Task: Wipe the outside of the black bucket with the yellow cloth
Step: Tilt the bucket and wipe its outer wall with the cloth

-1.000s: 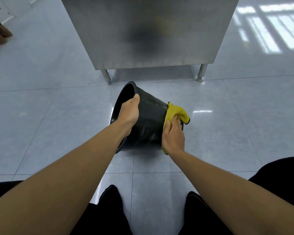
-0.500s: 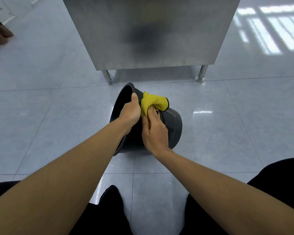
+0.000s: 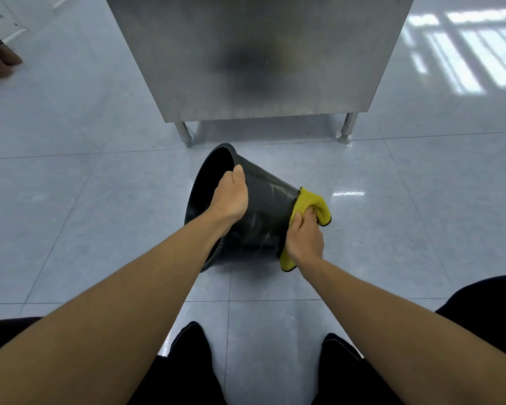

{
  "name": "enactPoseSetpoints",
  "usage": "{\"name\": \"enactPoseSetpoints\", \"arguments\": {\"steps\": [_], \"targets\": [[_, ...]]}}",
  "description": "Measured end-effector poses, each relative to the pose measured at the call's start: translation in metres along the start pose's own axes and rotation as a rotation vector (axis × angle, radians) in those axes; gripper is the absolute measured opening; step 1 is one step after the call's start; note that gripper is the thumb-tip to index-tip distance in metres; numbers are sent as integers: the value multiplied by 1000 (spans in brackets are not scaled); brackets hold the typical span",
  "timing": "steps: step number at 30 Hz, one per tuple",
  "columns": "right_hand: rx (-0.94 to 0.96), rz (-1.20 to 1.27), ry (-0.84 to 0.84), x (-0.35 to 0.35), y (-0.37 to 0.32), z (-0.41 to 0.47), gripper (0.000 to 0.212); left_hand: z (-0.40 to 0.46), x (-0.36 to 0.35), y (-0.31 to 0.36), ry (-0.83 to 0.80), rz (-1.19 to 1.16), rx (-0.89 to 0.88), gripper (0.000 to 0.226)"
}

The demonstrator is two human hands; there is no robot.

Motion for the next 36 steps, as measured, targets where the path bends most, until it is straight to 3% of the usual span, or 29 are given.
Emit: {"name": "enactPoseSetpoints", "arguments": {"steps": [5,9,13,18,22,25,32,34,36], "targets": [[-153,24,7,3,11,-4,41,8,4,0,93,-37,35,50],[-138,59,31,-3,-1,-11,36,9,13,-2,109,-138,109,48],[42,60,70,-4,-45,-20,31,12,17,-2,117,-174,141,50],[322,112,33,-16,-105,-35,30,11,10,3,65,-96,128,71],[515,195,6,-22,-138,-50,43,20,2,-6,-22,-252,174,50],[582,190,-28,-25,-145,-50,48,16,3,-6,-30,-320,175,52],[501,62,-66,-25,-121,-24,52,9,-3,3,-125,-233,66,36],[459,26,-49,-24,-102,-17,53,16,-1,-3,-107,-194,77,51],[375,-12,-42,-22,-75,-9,54,21,5,-5,-48,-158,106,44]]}}
Point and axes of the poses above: each hand's wrist, its own z-axis towards the middle knuckle, its own x-axis out of the back of the hand, y = z × x, the point moved 9 cm from there along z, towards the middle knuckle, and after that the axes turned 14 degrees about x, right-handed, at the moved point
